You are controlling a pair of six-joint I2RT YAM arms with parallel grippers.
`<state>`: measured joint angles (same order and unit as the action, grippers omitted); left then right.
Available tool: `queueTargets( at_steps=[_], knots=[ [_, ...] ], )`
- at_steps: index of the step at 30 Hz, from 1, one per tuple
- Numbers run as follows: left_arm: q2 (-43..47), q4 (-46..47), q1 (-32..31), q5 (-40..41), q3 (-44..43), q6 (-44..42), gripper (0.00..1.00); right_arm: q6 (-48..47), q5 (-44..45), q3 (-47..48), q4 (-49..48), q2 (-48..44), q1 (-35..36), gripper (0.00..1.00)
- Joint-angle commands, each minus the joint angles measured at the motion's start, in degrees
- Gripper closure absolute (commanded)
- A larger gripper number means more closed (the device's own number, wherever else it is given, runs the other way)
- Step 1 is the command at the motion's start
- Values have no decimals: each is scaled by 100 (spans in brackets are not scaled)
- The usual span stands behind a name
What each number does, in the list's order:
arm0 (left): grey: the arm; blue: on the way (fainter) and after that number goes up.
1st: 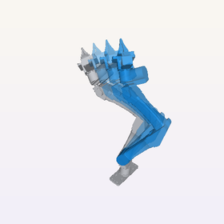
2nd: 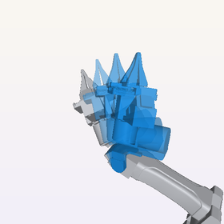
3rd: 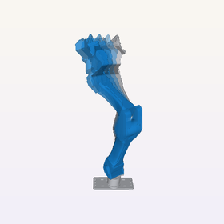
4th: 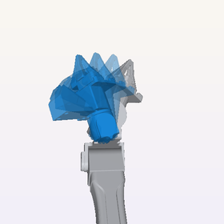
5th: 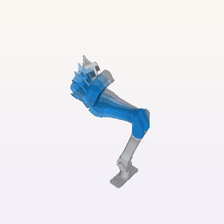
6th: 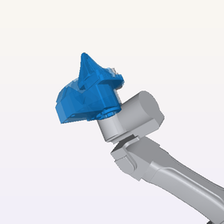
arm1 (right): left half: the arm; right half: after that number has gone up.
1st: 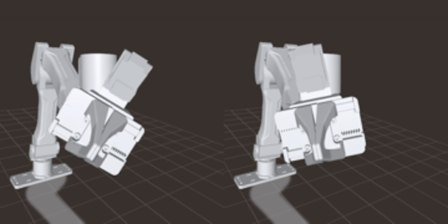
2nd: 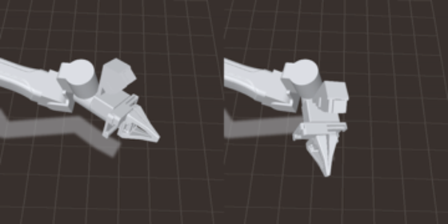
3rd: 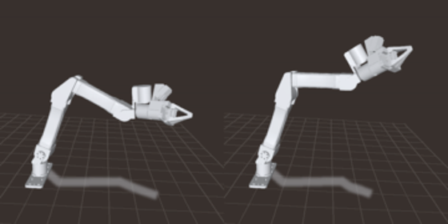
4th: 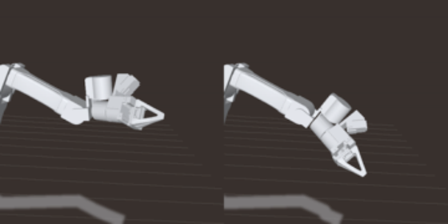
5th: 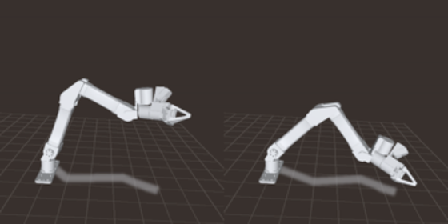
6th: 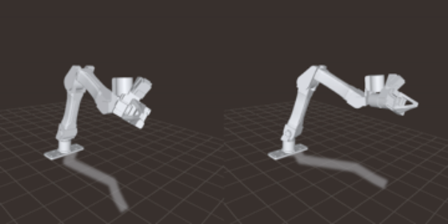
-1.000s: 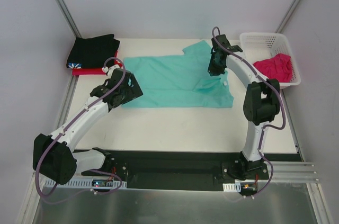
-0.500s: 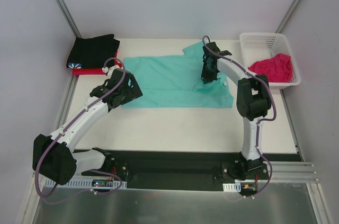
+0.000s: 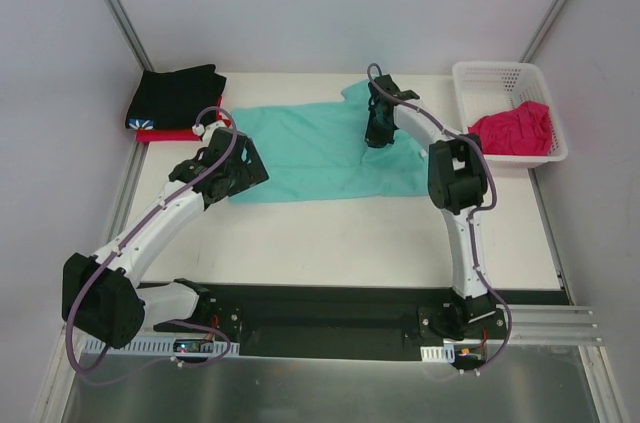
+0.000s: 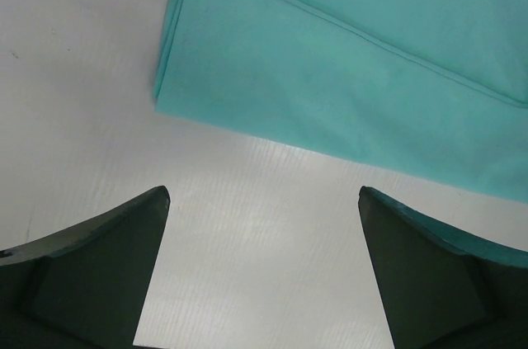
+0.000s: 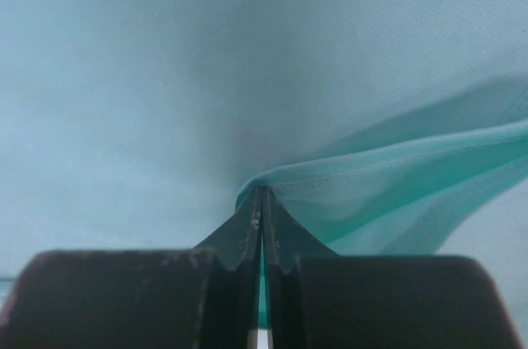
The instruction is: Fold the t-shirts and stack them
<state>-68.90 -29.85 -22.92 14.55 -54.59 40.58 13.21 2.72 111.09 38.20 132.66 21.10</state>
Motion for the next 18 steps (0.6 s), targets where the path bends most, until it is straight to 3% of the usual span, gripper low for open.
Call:
queueTargets(
  at_steps=[1,14,18],
  knots=[
    [70,-171,-46,207,-175,-155,1,-126,44,632,241,242,-36,99],
    [149,-197,-46,110,-131,-85,1,-591,246,729,592,-249,-247,98],
    [211,-197,-55,57,-87,-41,1,-759,386,1299,996,-258,-300,88]
  ],
)
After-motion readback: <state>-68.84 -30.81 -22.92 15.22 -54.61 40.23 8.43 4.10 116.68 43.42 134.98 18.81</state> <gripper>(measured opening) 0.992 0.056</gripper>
